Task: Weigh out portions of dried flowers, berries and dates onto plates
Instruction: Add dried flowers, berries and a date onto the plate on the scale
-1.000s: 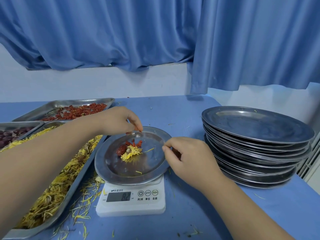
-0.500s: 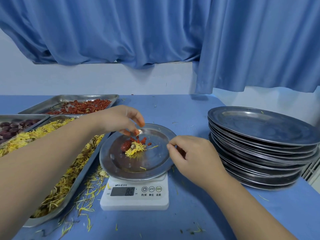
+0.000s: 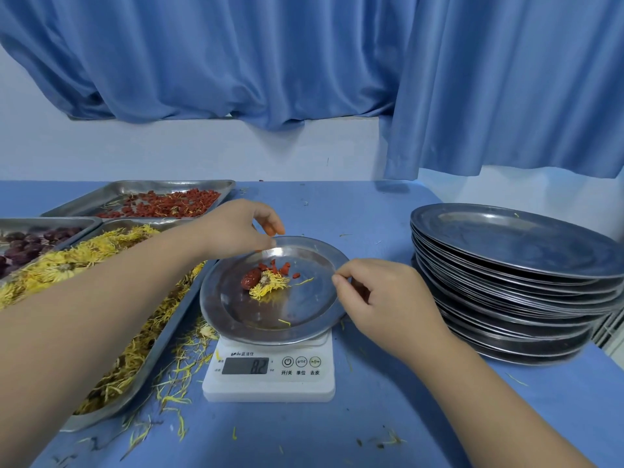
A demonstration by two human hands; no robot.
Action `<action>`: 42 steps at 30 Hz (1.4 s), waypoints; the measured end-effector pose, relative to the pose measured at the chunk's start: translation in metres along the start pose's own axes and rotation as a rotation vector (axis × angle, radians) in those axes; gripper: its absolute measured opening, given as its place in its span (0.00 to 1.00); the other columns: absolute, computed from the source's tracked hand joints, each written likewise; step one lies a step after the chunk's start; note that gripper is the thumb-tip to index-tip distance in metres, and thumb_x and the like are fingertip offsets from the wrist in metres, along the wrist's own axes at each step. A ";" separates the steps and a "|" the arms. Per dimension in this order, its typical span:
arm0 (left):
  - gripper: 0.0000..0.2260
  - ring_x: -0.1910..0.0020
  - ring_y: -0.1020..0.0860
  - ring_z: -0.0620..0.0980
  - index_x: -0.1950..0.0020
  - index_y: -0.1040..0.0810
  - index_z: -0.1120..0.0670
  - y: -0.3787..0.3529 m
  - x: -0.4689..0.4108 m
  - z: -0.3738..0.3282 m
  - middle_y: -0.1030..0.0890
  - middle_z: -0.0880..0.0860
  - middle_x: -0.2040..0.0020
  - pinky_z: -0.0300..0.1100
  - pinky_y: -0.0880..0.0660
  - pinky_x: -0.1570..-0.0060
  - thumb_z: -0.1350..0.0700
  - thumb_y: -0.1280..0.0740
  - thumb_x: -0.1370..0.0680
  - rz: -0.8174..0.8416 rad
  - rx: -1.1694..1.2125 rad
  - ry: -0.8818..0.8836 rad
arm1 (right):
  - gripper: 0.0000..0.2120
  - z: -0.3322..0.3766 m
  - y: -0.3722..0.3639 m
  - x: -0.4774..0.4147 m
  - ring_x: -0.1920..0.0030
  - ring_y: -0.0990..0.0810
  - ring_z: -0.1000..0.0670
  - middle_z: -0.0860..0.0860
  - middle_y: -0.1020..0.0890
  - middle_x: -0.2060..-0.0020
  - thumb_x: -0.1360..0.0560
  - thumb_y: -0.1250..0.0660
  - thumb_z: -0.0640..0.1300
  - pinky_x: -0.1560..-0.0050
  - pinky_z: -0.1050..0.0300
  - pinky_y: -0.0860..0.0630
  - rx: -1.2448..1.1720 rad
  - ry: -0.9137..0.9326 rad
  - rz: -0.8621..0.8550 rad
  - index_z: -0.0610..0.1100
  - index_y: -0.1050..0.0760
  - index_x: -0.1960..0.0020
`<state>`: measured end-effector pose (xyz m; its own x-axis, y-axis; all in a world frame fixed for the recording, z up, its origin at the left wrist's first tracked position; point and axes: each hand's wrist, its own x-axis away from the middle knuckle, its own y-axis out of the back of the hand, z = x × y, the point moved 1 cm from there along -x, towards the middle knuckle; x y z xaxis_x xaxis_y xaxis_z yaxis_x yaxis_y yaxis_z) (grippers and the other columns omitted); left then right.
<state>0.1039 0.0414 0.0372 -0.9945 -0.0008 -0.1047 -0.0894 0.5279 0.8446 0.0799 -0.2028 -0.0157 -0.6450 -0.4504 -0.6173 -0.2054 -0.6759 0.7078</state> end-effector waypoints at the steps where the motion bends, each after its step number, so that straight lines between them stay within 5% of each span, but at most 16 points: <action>1: 0.07 0.65 0.19 0.39 0.53 0.19 0.42 0.001 0.001 0.001 0.19 0.42 0.56 0.36 0.29 0.61 0.56 0.29 0.25 -0.007 0.029 -0.001 | 0.09 0.000 0.000 0.000 0.67 0.26 0.52 0.54 0.23 0.70 0.24 0.37 0.48 0.64 0.53 0.26 0.001 0.000 0.000 0.47 0.23 0.61; 8: 0.10 0.56 0.15 0.50 0.48 0.19 0.51 0.000 0.023 0.008 0.17 0.49 0.48 0.45 0.20 0.50 0.65 0.34 0.23 0.055 0.301 0.040 | 0.11 -0.002 -0.001 0.000 0.69 0.28 0.53 0.57 0.27 0.73 0.24 0.39 0.50 0.66 0.54 0.27 -0.022 -0.011 -0.050 0.48 0.23 0.61; 11: 0.11 0.53 0.16 0.45 0.49 0.18 0.49 -0.006 0.029 0.009 0.16 0.45 0.48 0.40 0.20 0.49 0.64 0.31 0.24 0.042 0.337 0.049 | 0.13 -0.001 -0.002 0.000 0.70 0.28 0.52 0.57 0.28 0.74 0.24 0.40 0.51 0.67 0.54 0.28 -0.020 -0.002 -0.056 0.48 0.23 0.62; 16: 0.10 0.49 0.17 0.42 0.50 0.17 0.48 0.000 0.033 0.006 0.17 0.43 0.47 0.45 0.23 0.42 0.62 0.33 0.23 -0.060 0.398 0.042 | 0.16 -0.003 -0.003 0.000 0.71 0.29 0.47 0.53 0.30 0.76 0.23 0.39 0.50 0.68 0.51 0.28 0.008 -0.018 -0.079 0.44 0.27 0.66; 25: 0.11 0.46 0.21 0.41 0.51 0.18 0.43 0.002 0.058 0.026 0.18 0.42 0.46 0.46 0.27 0.41 0.59 0.34 0.24 -0.237 0.461 0.132 | 0.12 -0.015 -0.013 -0.001 0.63 0.23 0.47 0.53 0.21 0.69 0.25 0.40 0.57 0.62 0.51 0.24 0.053 -0.334 0.098 0.49 0.32 0.58; 33: 0.10 0.43 0.24 0.36 0.48 0.19 0.41 -0.004 0.073 0.030 0.21 0.33 0.47 0.45 0.29 0.41 0.55 0.32 0.23 -0.166 0.509 0.119 | 0.05 -0.015 -0.021 0.000 0.70 0.20 0.47 0.48 0.19 0.71 0.27 0.35 0.46 0.69 0.56 0.25 -0.251 -0.499 0.175 0.48 0.29 0.59; 42: 0.11 0.43 0.19 0.49 0.50 0.17 0.45 0.016 0.078 0.018 0.18 0.48 0.42 0.54 0.31 0.39 0.43 0.34 0.27 -0.221 0.832 0.089 | 0.03 -0.009 -0.018 -0.005 0.76 0.23 0.48 0.44 0.22 0.75 0.24 0.36 0.32 0.75 0.60 0.25 -0.996 -0.707 -0.016 0.37 0.27 0.54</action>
<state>0.0262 0.0648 0.0330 -0.9626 -0.2252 -0.1504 -0.2470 0.9578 0.1471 0.0933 -0.1942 -0.0283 -0.9695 -0.2312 -0.0813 0.2365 -0.9696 -0.0630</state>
